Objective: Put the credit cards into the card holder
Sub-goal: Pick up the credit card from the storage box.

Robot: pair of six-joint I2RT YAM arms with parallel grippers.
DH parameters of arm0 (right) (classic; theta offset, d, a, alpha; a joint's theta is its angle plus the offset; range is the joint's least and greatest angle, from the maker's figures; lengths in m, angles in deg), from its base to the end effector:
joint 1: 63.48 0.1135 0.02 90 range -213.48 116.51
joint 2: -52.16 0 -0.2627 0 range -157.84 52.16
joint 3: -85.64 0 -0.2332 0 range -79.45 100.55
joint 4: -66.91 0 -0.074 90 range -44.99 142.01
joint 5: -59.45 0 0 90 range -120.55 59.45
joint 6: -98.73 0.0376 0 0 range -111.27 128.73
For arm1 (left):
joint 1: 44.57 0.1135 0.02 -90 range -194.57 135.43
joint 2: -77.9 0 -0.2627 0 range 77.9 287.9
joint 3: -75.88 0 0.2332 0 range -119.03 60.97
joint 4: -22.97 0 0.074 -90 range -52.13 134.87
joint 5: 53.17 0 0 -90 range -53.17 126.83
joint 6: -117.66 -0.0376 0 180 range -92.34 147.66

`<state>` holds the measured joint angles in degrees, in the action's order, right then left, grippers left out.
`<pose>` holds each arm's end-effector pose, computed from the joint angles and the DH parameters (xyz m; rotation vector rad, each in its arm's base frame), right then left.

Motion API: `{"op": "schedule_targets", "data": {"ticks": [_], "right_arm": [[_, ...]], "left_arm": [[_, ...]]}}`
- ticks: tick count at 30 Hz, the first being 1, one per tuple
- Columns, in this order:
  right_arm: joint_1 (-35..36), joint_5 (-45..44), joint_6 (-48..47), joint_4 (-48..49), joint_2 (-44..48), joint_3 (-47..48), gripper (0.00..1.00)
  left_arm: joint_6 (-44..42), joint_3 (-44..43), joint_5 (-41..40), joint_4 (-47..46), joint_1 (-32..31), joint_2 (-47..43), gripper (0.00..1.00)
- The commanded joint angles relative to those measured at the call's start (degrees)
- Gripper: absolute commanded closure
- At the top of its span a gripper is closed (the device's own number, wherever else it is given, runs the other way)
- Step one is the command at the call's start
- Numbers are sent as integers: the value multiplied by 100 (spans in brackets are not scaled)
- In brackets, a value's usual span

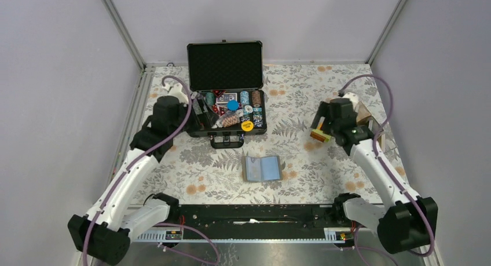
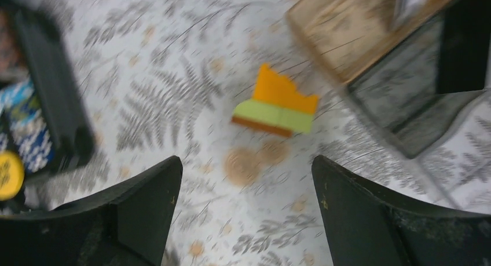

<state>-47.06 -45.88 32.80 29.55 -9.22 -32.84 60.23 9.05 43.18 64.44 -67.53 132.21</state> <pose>0.2092 0.0513 0.2780 0.2921 2.1759 0.0995 0.1750 -0.0787 0.3235 -0.1100 2.1477 -0.6959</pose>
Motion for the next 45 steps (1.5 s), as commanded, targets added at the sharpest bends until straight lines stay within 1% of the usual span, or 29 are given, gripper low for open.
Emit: {"op": "schedule_targets", "data": {"ticks": [1,2,4,5,10,12,15,18,20,22,25,30,36,41,45], "right_arm": [[-1005,303,-315,21,-403,488,15],[-1244,292,-327,101,-493,532,16],[-1702,279,-330,139,-670,623,19],[-1961,277,-341,176,-741,643,19],[-2833,57,-459,410,-1015,608,25],[-3107,-79,-464,554,-1146,525,26],[-3432,-31,-528,578,-1351,580,28],[-3512,-171,-665,624,-1420,578,30],[-3618,-93,-734,730,-1515,584,32],[-3734,78,-820,769,-1704,698,41],[-3808,278,-957,769,-1976,906,45],[-3829,183,-1232,717,-2295,1158,46],[-3831,339,-1669,559,-2793,1472,47],[-3831,461,-1893,554,-2917,1482,49],[-3828,472,-1980,572,-2948,1465,48]], "left_arm": [[-1336,-603,-190,690,640,338,2],[-1579,-675,-500,738,677,396,1],[-1861,-812,-1524,837,692,511,1],[-1925,-832,-1708,848,711,567,1],[-2044,-731,-1862,743,863,867,1],[-2076,-716,-1865,749,863,977,1],[-2090,-714,-1959,748,863,1065,1],[-2112,-689,-1979,723,842,1112,1],[-2123,-680,-2015,717,821,1109,1],[-2124,-669,-2020,718,811,1093,1],[-2109,-665,-2008,718,811,1083,1],[-2098,-642,-1923,694,811,1068,1],[-2089,-626,-1909,683,811,1048,1],[-2098,-626,-1884,672,811,1054,1],[-2089,-623,-1853,666,811,1045,1]]}}
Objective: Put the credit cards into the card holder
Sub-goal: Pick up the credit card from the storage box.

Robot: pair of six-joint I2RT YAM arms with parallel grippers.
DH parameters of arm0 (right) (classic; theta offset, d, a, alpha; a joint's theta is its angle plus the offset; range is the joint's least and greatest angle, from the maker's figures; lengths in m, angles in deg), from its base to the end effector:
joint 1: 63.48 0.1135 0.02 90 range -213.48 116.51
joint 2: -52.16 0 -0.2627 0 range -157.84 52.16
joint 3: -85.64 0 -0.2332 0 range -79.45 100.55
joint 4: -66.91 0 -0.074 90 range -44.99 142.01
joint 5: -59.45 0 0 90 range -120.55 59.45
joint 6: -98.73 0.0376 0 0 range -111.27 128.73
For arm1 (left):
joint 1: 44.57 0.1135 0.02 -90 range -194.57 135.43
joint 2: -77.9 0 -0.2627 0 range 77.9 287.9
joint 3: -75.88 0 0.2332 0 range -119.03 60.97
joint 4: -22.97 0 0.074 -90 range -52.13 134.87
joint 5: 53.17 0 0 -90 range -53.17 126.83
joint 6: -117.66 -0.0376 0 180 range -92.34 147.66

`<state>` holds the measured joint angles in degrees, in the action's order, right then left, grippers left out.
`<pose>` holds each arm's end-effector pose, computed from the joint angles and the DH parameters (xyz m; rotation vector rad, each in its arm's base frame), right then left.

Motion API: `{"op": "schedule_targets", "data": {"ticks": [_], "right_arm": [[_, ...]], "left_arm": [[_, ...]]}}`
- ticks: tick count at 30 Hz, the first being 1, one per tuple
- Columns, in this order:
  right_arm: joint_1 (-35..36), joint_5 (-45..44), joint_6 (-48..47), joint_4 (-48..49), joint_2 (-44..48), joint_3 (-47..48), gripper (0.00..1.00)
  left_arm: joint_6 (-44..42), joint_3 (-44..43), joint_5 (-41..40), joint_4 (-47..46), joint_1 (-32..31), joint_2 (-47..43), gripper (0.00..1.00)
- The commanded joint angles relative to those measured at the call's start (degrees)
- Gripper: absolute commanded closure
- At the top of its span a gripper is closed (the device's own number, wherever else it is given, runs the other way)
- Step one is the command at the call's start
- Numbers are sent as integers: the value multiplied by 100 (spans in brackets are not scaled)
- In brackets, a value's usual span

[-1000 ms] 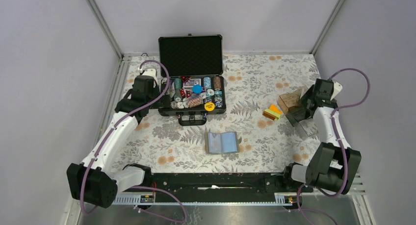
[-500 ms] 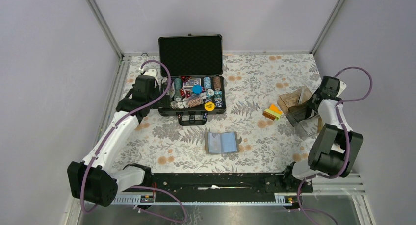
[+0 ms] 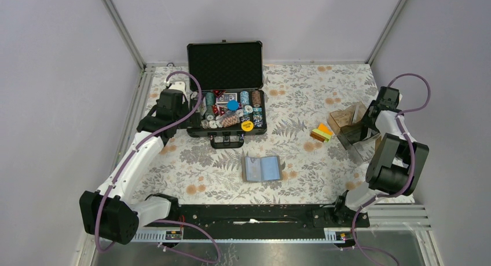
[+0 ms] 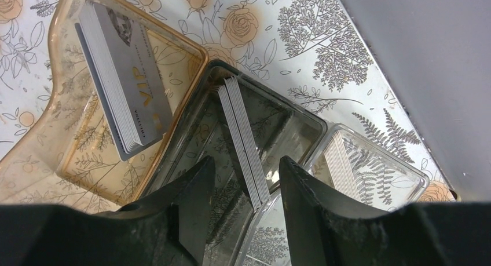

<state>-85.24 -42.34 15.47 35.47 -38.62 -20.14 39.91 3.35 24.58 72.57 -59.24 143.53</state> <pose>0.2955 -0.1262 0.2274 0.6875 2.3181 -0.3685 0.2192 -0.0491 0.3057 -0.0593 2.2945 0.0056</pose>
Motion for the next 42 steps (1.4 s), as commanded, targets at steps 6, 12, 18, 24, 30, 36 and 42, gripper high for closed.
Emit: {"op": "schedule_targets", "data": {"ticks": [6,12,18,24,30,36,42], "right_arm": [[-13,195,-288,94,-50,115,47],[-13,208,-305,196,-45,40,49],[-5,200,-325,-146,-491,360,62],[-9,210,-277,76,-385,234,59],[-4,193,-274,3,-471,248,57],[5,-182,-170,-80,-383,260,59],[5,-384,-144,-126,-381,266,60]], "left_arm": [[-48,-29,73,-165,-18,-111,1],[-39,-12,74,-174,-24,-160,1],[-39,-3,69,-174,-53,-181,1],[-30,-12,107,-178,-53,-138,1],[-22,-12,127,-183,-53,-119,1],[-21,-3,133,-185,-53,-127,1],[-14,6,156,-183,-53,-153,1]]}}
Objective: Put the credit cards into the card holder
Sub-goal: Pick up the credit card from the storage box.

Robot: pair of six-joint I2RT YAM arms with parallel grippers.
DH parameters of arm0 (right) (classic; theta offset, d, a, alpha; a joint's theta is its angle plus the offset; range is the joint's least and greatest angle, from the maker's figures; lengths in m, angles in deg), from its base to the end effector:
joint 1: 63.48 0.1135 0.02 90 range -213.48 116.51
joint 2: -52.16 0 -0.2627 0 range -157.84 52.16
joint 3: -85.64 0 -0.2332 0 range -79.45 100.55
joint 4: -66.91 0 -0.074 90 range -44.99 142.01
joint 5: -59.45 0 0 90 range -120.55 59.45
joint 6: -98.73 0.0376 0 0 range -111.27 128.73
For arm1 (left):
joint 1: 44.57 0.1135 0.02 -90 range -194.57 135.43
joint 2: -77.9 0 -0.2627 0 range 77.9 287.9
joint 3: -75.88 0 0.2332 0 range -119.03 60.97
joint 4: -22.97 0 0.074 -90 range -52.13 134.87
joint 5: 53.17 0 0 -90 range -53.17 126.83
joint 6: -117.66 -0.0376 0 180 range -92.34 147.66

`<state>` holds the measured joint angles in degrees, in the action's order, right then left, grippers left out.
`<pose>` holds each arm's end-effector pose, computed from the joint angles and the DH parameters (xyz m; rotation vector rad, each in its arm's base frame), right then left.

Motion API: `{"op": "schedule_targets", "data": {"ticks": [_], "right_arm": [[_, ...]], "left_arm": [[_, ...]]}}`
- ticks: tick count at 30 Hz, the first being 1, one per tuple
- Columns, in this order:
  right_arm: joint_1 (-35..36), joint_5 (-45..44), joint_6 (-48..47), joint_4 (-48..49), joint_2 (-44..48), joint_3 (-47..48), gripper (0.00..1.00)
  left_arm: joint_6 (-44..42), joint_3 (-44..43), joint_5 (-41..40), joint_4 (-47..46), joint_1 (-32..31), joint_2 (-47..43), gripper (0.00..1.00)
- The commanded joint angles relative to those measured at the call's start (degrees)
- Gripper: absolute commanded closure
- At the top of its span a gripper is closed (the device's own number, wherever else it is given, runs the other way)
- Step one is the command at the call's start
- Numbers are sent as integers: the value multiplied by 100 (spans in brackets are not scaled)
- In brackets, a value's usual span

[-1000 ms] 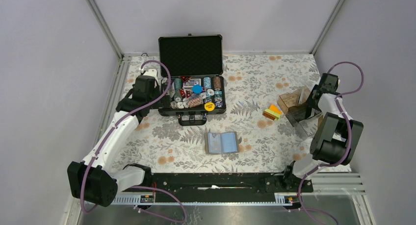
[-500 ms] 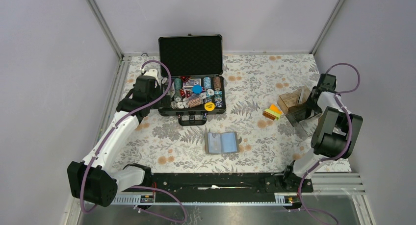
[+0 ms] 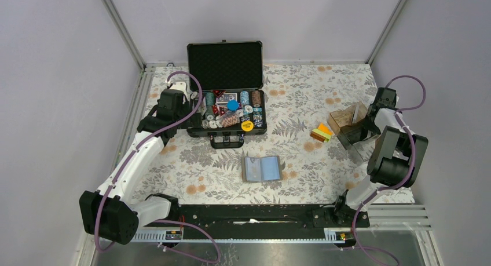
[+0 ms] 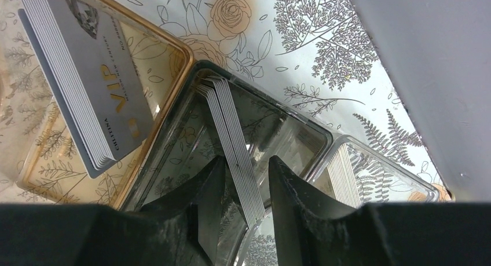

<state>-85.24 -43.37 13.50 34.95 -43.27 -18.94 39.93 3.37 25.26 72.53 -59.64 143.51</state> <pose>0.3054 -0.1309 0.2081 0.6647 2.3997 -0.4031 0.2188 -0.0511 0.3057 -0.0458 2.2964 -0.0118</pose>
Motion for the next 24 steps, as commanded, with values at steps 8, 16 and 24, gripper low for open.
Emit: {"op": "schedule_targets", "data": {"ticks": [8,16,24], "right_arm": [[12,-480,98,-119,90,129,61],[96,-644,130,-114,159,105,63],[167,-802,147,-115,231,68,67]], "left_arm": [[-6,13,129,-194,-16,-144,1],[3,17,171,-195,-19,-126,1],[3,21,181,-196,-22,-128,1]]}}
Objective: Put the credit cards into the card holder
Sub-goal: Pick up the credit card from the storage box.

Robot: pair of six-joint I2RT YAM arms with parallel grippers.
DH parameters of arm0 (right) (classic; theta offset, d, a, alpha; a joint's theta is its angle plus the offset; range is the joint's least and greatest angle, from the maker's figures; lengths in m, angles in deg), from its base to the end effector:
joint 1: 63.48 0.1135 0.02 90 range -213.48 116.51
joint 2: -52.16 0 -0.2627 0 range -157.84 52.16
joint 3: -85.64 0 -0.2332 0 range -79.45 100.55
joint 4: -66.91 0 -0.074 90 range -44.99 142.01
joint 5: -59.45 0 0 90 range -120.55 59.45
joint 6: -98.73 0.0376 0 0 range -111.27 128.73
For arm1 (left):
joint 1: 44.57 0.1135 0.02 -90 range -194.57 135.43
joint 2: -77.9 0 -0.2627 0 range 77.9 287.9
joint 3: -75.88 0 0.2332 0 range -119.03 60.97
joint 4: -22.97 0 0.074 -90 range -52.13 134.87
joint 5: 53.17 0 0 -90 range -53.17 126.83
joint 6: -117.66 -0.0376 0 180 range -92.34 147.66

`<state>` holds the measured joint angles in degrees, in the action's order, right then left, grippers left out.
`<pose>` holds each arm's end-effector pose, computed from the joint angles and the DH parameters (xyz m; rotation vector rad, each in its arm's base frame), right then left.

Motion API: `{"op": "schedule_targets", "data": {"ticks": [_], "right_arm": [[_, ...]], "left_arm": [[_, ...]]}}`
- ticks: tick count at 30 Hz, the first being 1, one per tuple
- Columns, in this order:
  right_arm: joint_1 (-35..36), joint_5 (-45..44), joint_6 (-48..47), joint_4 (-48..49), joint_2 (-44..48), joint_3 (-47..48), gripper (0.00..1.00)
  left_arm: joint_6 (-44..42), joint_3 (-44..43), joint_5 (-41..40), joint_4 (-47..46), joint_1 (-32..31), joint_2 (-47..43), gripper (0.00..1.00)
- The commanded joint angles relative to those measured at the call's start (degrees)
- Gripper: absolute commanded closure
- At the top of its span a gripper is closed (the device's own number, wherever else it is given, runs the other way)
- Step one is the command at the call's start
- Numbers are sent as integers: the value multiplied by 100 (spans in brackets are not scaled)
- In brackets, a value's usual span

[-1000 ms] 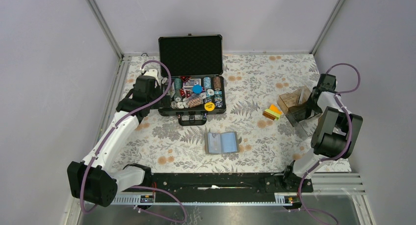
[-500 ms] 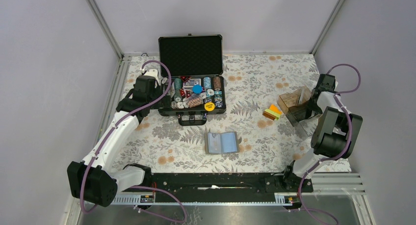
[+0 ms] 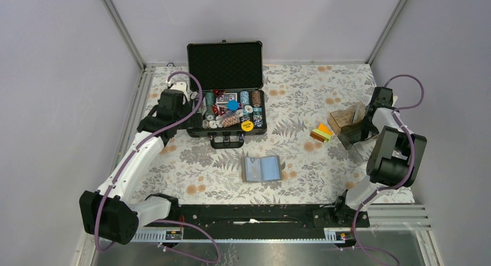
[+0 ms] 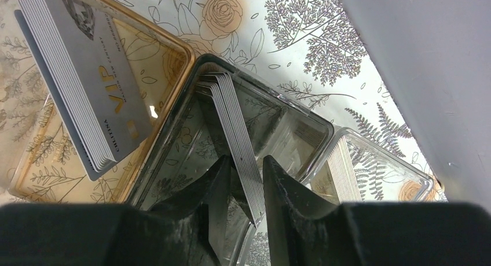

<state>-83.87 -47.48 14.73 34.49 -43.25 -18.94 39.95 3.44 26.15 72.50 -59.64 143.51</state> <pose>0.3064 -0.1256 0.2082 0.6904 2.3927 -0.4733 0.2187 -0.0517 0.3052 -0.0383 2.3000 -0.0293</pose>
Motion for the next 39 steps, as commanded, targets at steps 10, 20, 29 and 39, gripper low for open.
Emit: {"op": "schedule_targets", "data": {"ticks": [10,20,29,39], "right_arm": [[145,-635,40,-30,349,5,72],[149,-713,50,71,428,-70,73],[149,-645,63,143,418,-107,79],[149,-335,85,317,411,-214,76]], "left_arm": [[1,24,92,-194,-22,-127,1],[1,41,105,-202,-31,-152,1],[-7,47,84,-202,-49,-165,1],[-14,50,75,-202,-83,-169,1]]}}
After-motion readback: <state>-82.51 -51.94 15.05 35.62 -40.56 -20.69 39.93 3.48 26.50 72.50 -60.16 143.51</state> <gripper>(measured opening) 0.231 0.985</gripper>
